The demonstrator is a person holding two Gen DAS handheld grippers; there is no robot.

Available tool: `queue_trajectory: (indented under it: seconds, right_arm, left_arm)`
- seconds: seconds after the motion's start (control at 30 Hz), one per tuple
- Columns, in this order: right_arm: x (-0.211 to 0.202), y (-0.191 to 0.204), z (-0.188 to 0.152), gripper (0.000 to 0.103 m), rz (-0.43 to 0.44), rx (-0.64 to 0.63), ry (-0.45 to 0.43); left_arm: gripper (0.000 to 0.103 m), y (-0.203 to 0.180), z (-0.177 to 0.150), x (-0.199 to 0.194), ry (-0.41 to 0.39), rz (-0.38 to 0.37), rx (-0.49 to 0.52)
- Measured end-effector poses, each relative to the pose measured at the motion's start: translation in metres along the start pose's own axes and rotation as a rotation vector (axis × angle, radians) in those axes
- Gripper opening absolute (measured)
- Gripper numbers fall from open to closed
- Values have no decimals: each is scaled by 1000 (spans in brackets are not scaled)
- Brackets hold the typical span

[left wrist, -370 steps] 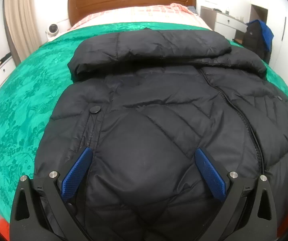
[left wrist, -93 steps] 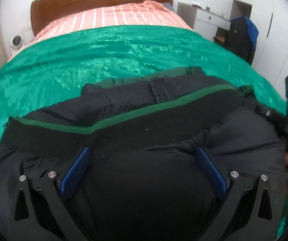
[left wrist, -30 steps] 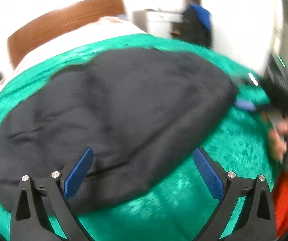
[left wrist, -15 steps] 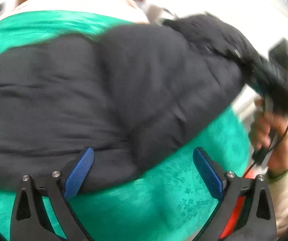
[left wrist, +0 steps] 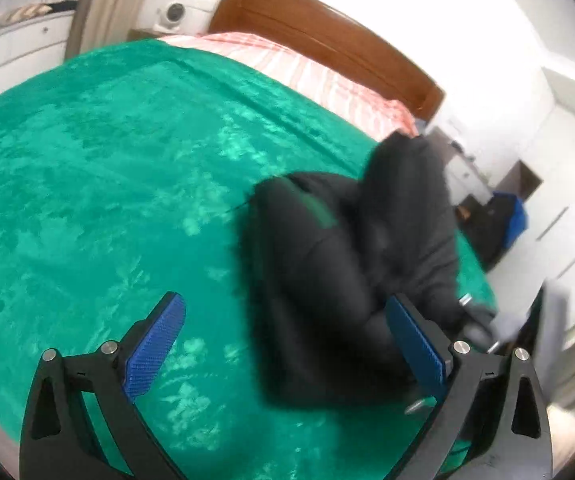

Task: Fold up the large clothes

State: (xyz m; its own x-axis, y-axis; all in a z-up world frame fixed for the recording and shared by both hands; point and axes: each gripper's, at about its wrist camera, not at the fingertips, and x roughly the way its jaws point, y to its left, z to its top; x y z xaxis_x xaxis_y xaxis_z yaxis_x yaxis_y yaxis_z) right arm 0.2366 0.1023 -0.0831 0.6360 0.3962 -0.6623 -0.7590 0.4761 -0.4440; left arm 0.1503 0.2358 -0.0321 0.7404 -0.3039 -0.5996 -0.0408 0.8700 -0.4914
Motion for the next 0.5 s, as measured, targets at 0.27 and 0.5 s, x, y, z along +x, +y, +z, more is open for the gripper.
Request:
queue_trajectory:
  seconds: [0.27,0.5]
  right_arm:
    - [-33,25,-7,75,-58,-48,-72]
    - [-96,-8,-34,75,123,215,-153]
  left_arm:
    - [102,-68,62,64,107,-221,202]
    - [44,-71,61,130,286,-138,154]
